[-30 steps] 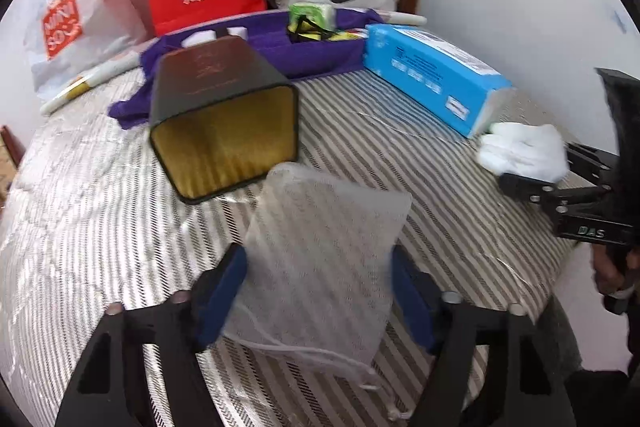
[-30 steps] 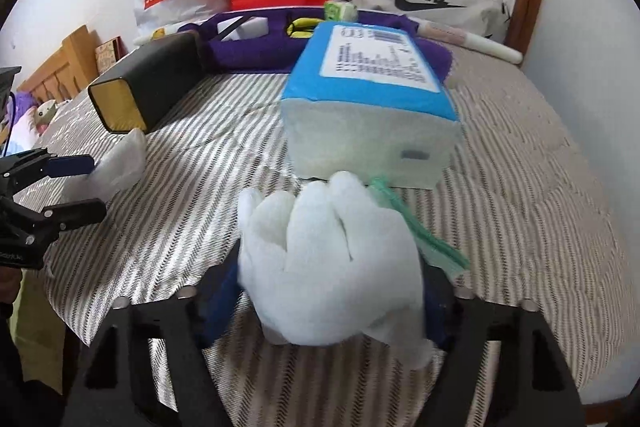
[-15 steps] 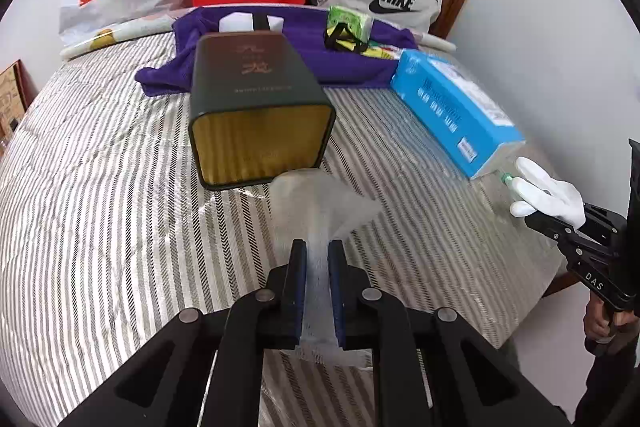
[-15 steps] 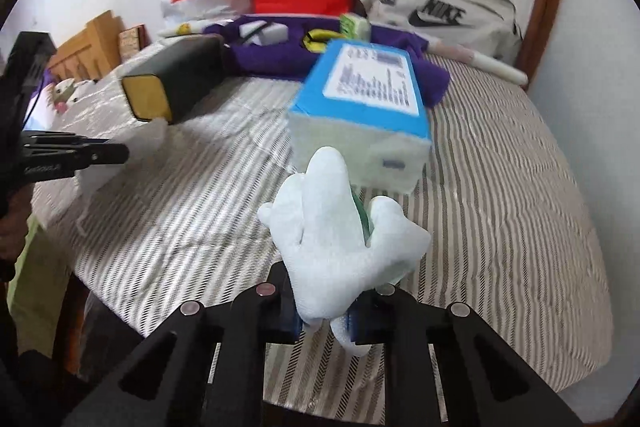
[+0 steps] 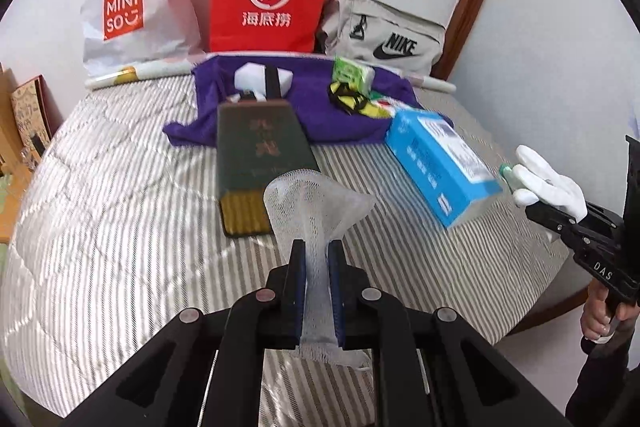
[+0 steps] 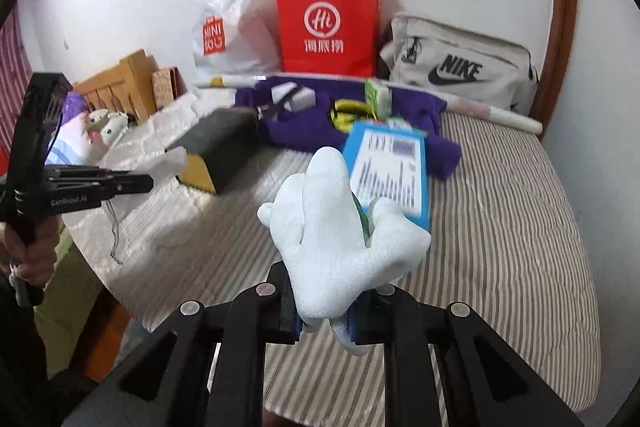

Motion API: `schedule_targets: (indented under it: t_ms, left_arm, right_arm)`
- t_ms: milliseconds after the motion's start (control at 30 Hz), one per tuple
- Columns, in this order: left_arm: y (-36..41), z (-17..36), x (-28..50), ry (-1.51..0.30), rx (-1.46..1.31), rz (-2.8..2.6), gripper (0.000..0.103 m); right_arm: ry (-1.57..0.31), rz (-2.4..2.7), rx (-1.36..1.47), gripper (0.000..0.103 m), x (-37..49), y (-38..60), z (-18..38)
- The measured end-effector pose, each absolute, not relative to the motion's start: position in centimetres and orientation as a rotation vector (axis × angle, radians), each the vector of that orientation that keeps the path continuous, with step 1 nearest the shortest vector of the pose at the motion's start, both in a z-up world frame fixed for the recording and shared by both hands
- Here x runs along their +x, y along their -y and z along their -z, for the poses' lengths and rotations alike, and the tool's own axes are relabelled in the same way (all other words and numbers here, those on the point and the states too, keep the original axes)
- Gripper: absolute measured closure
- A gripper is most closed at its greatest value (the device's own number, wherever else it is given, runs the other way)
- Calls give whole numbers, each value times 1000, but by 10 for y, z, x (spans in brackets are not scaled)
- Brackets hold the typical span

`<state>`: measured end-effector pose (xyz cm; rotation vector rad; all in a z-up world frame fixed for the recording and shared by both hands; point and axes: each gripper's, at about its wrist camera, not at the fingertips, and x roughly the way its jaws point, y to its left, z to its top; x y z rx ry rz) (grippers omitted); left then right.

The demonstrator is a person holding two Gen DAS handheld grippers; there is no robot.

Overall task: Organize soft objects
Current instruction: 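Carry the mesh bag onto the towel while the right tool carries the gloves there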

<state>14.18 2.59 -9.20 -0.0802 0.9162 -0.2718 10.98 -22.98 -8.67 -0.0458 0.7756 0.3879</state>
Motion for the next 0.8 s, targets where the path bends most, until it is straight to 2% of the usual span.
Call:
schedule_targets:
  t_ms: [333, 800]
  left_arm:
    - [-42, 74, 194, -910, -117, 227, 92]
    - [-47, 72, 281, -924, -180, 247, 92]
  right_arm:
    - [-756, -428, -16, 87, 179, 220, 59]
    - [-795, -412, 1, 86, 277, 217, 63]
